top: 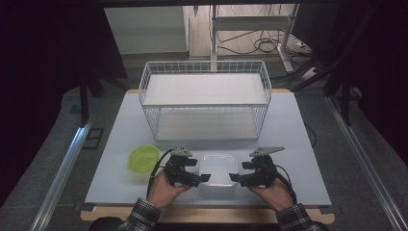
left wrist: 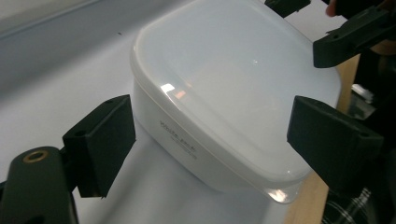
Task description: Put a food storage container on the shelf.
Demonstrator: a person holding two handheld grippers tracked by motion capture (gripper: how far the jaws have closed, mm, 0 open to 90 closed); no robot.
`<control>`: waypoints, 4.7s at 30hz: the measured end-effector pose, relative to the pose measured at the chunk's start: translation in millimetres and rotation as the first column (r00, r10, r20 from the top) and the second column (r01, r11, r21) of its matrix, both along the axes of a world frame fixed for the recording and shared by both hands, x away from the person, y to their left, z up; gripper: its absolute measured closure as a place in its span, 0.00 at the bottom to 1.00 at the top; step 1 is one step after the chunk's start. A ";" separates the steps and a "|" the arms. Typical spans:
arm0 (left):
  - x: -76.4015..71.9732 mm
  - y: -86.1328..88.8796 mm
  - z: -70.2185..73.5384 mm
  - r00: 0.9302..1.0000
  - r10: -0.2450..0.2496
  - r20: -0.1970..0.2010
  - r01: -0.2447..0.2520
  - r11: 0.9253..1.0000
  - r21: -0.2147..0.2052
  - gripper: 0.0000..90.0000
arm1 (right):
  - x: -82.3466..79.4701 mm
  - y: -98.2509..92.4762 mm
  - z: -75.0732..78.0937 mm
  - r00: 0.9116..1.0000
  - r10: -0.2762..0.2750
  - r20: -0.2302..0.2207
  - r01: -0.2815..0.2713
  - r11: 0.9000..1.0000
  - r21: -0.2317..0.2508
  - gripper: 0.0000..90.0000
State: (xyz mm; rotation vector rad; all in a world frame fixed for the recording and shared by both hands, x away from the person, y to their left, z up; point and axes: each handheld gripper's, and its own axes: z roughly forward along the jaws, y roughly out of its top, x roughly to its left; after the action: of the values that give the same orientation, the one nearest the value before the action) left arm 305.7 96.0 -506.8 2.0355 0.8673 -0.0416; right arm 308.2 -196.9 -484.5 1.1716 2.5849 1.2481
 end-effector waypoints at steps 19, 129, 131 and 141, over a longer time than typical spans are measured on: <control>-25.8 9.1 12.7 0.998 0.034 -0.056 -0.035 0.999 -0.006 0.62 | -11.5 -8.5 8.1 0.989 -0.049 -0.143 0.059 0.996 0.070 0.70; 77.8 63.5 193.0 0.950 0.264 0.170 -0.236 0.957 -0.166 0.88 | 89.8 39.9 186.8 0.952 -0.159 0.262 0.094 0.965 0.246 0.88; 82.6 62.8 193.8 0.949 0.267 0.169 -0.240 0.957 -0.163 0.88 | 91.9 40.2 187.1 0.951 -0.163 0.262 0.097 0.965 0.246 0.88; 102.0 61.2 191.1 0.944 0.289 0.158 -0.264 0.951 -0.160 0.88 | 111.9 42.8 184.6 0.951 -0.185 0.249 0.124 0.963 0.239 0.88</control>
State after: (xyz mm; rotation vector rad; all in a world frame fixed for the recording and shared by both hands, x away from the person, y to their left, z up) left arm 407.6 157.2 -315.6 1.7439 0.9998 0.2300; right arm 420.1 -154.1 -299.9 1.1198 2.1608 1.5670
